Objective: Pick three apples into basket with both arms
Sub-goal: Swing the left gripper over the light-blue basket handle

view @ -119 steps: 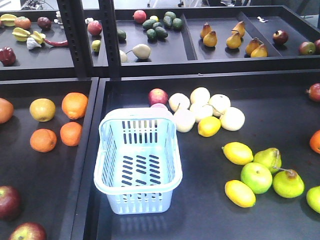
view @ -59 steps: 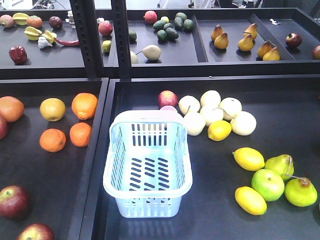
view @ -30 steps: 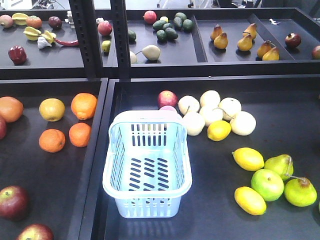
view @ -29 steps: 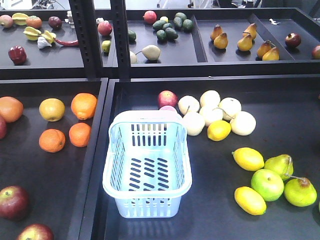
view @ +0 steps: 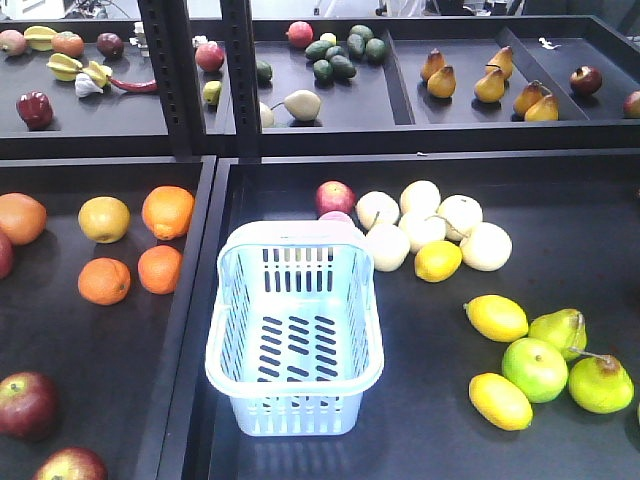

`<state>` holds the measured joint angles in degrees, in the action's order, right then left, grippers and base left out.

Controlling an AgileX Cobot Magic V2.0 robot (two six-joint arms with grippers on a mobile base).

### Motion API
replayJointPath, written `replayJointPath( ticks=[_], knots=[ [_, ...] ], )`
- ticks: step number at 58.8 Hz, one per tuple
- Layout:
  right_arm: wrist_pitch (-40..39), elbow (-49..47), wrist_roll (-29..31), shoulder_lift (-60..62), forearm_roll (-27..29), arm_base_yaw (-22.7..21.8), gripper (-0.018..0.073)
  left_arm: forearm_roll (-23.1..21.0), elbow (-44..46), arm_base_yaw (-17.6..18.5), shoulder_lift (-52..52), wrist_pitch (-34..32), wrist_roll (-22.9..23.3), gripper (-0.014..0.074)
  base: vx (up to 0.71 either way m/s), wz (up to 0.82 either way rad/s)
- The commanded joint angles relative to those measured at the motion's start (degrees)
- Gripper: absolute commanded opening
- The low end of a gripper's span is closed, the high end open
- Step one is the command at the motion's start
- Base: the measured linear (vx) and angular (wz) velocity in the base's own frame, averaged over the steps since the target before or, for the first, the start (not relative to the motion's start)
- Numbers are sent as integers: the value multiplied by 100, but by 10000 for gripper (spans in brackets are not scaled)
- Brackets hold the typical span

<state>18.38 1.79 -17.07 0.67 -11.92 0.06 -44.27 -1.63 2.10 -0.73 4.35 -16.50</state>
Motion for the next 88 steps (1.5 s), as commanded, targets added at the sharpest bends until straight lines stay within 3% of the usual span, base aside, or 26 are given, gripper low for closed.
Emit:
replayJointPath(
  ticks=[1, 12, 19, 28, 38, 47, 63, 70, 78, 88],
  knots=[
    [-416, 51, -1, 9, -96, -18, -5, -1000, 188, 47, -78, -596, 559, 2, 0, 0],
    [-416, 51, -1, 9, -96, -18, -5, -2371, 206, 47, -78, -785, 707, 2, 0, 0],
    [-416, 51, -1, 9, -96, -18, -5, -3220, 514, 47, -78, -268, 641, 2, 0, 0],
    [-416, 51, -1, 9, -96, -18, -5, -3252, 1391, 47, -53, 174, -127, 2, 0, 0],
    [-416, 51, -1, 9, -96, -18, -5, -3252, 2546, 47, 501, 617, -1509, 2, 0, 0],
    [-416, 51, -1, 9, -96, -18, -5, -3252, 3477, 47, 1697, 1824, -2388, 2, 0, 0],
    [-416, 51, -1, 9, -96, -18, -5, -3295, 4995, 47, 4007, 2968, -3787, 15, 0, 0],
    [-416, 51, -1, 9, -96, -18, -5, -3295, 5683, 47, 4871, 3538, -4148, 62, 0, 0],
    [-416, 51, -1, 9, -96, -18, -5, -3287, 6458, 47, 5735, 4199, -4157, 156, 0, 0],
    [-416, 51, -1, 9, -96, -18, -5, -3138, 7346, 47, 6635, 4943, -4162, 362, 0, 0]
  ],
)
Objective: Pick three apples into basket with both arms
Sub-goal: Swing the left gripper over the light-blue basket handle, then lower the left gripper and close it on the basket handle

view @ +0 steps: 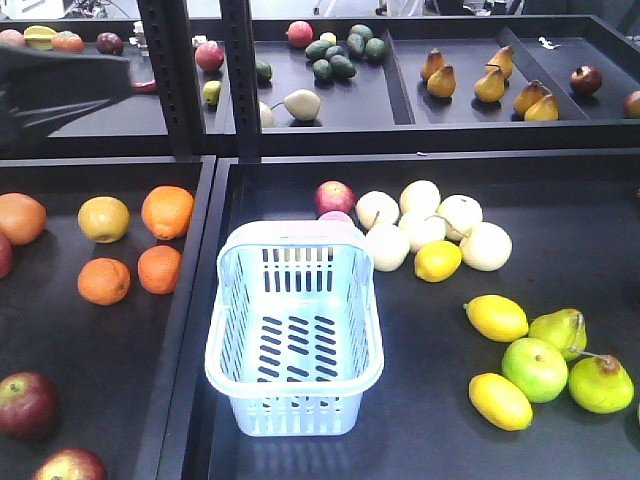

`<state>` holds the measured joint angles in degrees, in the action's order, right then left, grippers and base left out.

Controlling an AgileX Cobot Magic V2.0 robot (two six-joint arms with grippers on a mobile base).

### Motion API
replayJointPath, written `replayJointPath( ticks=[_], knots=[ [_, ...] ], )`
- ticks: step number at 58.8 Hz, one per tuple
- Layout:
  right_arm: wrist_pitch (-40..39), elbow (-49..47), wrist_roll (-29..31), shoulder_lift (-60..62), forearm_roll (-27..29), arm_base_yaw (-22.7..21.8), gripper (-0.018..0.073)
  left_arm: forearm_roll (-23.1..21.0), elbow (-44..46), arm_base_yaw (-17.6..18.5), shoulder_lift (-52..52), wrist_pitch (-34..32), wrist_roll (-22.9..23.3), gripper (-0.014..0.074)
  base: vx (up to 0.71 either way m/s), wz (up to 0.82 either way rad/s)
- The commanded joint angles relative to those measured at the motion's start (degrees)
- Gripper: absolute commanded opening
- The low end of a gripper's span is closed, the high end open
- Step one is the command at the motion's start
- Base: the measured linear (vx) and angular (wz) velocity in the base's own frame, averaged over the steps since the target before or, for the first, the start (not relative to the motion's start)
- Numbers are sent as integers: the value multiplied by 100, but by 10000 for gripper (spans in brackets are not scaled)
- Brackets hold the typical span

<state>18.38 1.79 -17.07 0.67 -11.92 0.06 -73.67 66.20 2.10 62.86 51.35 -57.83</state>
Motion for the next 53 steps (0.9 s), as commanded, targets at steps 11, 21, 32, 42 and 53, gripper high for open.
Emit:
replayJointPath(
  ticks=[11, 21, 32, 42, 53],
  knots=[
    [-416, 51, -1, 9, -96, -18, -5, 296, 1264, 47, 1000, 336, -30, 550, 0, 0],
    [-416, 51, -1, 9, -96, -18, -5, 1028, 1901, 109, 1564, 578, -25, 559, 0, 0],
    [-416, 51, -1, 9, -96, -18, -5, 1619, 2430, 626, 2187, 676, -183, 559, 0, 0],
    [-416, 51, -1, 9, -96, -18, -5, 1958, 2628, 1200, 2896, 596, -468, 559, 0, 0],
    [-416, 51, -1, 9, -96, -18, -5, 2725, 2628, 1513, 3594, 344, -480, 559, 0, 0]
  ],
)
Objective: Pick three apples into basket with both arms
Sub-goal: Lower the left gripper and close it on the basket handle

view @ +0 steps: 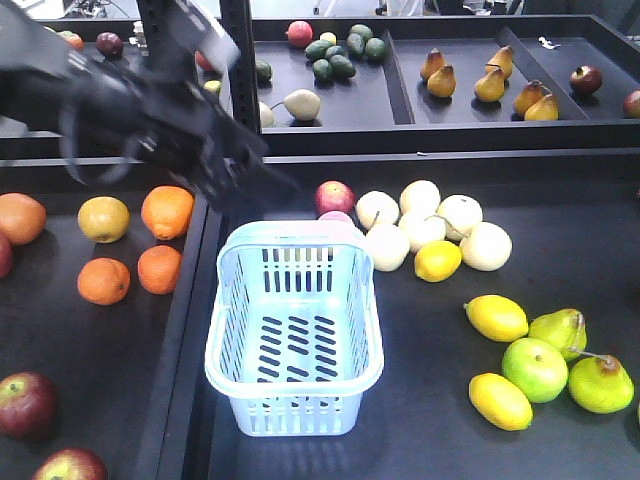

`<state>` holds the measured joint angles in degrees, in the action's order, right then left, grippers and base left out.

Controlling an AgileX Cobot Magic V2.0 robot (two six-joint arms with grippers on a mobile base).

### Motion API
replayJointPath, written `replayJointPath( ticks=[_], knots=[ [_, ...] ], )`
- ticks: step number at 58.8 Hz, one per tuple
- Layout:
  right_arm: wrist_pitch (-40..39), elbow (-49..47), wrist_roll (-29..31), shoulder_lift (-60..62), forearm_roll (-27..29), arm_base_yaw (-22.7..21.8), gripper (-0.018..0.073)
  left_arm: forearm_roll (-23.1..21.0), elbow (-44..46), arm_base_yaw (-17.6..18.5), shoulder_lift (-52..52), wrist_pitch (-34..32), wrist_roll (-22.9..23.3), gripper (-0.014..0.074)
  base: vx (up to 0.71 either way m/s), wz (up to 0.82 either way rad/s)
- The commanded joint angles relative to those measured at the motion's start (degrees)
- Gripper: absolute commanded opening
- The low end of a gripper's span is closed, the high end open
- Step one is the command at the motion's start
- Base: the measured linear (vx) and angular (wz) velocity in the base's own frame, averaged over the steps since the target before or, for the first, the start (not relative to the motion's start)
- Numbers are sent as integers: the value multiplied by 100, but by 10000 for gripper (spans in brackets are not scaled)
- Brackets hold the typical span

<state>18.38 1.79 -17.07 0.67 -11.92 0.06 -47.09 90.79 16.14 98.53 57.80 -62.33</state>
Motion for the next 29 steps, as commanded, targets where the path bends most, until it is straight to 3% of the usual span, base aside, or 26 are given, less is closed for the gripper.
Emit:
replayJointPath(
  ticks=[1, 16, 29],
  knots=[
    [-416, 51, -1, 9, -96, -18, -5, 151, 169, 114, 69, -353, -30, 559, 0, 0],
    [-416, 51, -1, 9, -96, -18, -5, 306, 169, 114, 391, -532, -46, 559, 0, 0],
    [-416, 51, -1, 9, -96, -18, -5, 311, 169, 114, 396, -623, -390, 559, 0, 0]
  ],
)
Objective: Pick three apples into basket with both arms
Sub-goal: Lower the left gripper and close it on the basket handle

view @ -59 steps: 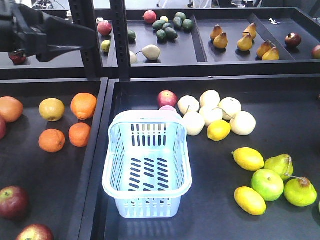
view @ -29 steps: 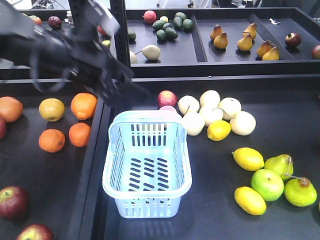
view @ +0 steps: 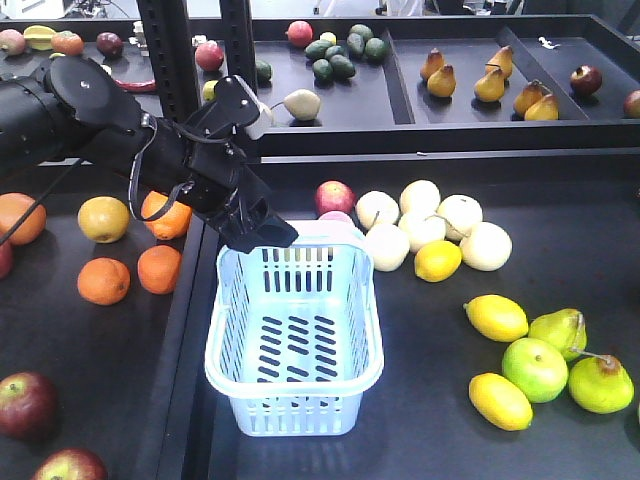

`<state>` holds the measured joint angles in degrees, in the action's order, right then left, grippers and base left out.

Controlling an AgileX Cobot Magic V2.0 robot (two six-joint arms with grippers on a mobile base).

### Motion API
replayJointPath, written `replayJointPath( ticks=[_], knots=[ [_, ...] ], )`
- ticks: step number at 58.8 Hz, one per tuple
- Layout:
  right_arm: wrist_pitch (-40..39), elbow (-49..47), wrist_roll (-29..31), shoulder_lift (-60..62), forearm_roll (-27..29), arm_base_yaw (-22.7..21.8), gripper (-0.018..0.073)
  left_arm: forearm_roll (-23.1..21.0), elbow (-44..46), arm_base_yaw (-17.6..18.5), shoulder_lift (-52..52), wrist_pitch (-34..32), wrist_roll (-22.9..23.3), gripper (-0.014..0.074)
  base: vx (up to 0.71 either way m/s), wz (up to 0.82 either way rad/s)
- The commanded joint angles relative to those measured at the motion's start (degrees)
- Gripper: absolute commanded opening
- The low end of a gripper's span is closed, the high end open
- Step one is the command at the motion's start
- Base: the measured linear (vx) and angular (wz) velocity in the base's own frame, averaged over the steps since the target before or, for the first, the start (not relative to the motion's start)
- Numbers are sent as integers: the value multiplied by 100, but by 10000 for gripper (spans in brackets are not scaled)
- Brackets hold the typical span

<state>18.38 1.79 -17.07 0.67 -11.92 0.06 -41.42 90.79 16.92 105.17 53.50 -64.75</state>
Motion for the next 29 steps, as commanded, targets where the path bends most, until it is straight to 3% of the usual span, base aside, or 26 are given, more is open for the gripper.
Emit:
replayJointPath(
  ticks=[1, 29],
  knots=[
    [-416, 51, -1, 9, -96, -18, -5, -256, 169, 36, -263, -194, -164, 559, 0, 0],
    [-416, 51, -1, 9, -96, -18, -5, -234, 163, 36, -212, -615, -338, 559, 0, 0]
  ],
)
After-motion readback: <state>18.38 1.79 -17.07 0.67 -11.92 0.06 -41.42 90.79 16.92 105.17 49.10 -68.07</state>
